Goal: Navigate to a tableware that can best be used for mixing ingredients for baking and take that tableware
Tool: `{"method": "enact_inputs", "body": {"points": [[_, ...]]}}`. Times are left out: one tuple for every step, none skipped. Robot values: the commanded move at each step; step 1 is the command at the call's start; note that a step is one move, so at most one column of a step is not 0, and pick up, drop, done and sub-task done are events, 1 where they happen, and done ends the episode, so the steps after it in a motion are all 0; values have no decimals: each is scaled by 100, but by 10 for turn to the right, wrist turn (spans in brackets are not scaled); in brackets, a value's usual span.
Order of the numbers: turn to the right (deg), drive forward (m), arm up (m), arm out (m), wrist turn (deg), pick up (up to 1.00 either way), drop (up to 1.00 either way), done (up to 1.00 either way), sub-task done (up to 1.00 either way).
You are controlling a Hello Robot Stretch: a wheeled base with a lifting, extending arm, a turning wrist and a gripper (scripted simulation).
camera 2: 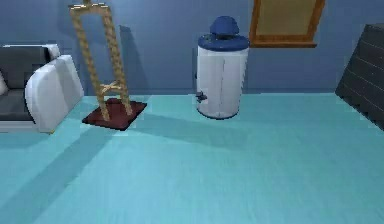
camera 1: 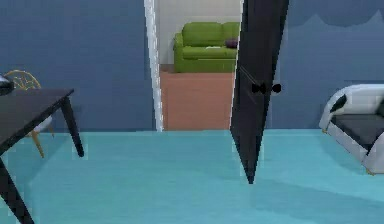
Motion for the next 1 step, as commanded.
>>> {"method": "enact_inputs", "body": {"points": [[-450, 0, 0, 0, 0, 0, 0, 0, 0]]}}
